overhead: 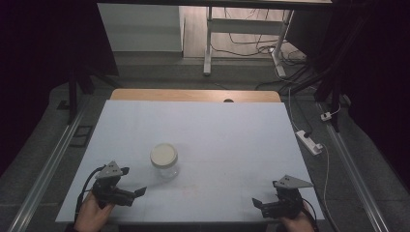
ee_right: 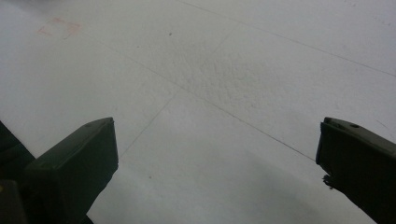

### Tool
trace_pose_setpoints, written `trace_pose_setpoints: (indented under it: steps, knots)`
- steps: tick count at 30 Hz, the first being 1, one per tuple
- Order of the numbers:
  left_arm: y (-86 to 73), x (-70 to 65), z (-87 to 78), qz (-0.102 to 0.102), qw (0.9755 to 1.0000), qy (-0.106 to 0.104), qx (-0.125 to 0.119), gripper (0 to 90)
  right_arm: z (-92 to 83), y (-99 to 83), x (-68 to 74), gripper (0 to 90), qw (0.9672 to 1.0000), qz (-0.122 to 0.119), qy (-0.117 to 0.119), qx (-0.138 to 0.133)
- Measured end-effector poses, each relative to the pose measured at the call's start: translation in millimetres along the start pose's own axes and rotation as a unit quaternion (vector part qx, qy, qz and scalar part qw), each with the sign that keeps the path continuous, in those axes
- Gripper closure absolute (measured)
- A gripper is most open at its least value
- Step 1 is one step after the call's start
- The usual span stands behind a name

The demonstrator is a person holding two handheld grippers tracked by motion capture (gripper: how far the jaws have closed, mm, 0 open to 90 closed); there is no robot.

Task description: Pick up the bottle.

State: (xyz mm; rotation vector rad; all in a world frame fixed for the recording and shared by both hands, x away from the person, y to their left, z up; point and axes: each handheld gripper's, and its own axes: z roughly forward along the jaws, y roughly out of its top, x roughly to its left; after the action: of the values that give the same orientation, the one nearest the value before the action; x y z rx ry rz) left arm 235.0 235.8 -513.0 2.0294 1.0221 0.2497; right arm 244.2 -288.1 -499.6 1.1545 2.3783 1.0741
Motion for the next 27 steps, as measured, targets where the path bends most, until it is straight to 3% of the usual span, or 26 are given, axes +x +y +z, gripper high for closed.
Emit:
trace_pose_setpoints:
  steps: [27]
  knots:
    - [36.0, 5.5, 46.8, 0.052, 0.9984, -0.016, 0.013, 0.0, 1.8, 0.5, 2.0, 0.0, 0.9999, -0.012, 0.003, 0.009]
